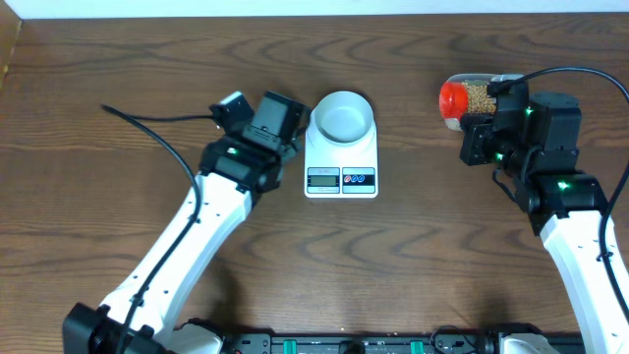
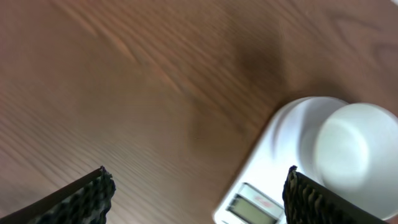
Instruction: Scoop item into bowl and weigh 50g on scale
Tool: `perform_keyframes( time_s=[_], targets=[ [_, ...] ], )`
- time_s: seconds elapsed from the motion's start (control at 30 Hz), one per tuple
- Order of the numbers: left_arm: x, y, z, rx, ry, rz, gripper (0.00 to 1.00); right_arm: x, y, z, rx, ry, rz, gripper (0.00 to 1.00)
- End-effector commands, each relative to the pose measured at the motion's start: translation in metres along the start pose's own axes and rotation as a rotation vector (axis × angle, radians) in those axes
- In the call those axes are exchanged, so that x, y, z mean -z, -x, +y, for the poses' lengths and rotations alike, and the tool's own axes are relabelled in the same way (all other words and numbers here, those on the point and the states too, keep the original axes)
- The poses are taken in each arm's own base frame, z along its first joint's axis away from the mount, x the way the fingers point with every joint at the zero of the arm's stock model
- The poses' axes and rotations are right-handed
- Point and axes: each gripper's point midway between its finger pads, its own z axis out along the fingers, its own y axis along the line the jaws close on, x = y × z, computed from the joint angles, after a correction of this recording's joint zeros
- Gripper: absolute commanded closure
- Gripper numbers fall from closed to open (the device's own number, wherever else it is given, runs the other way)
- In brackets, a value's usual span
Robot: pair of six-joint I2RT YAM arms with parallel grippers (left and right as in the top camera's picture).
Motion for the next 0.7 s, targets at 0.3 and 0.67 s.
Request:
perform_keyframes(
  time_s=[0.3, 0.67],
  targets=[
    [0.081, 0.066, 0.042, -0.159, -0.089, -0.222, 0.1, 0.005, 0.013, -0.005, 0.007, -0.031, -0.035, 0.99],
    [0.094, 0.028, 0.01, -0.74, -0.378, -0.096, 0.02, 0.006, 0.023, -0.004, -0.008, -0.026, -0.078, 0.99]
  ],
)
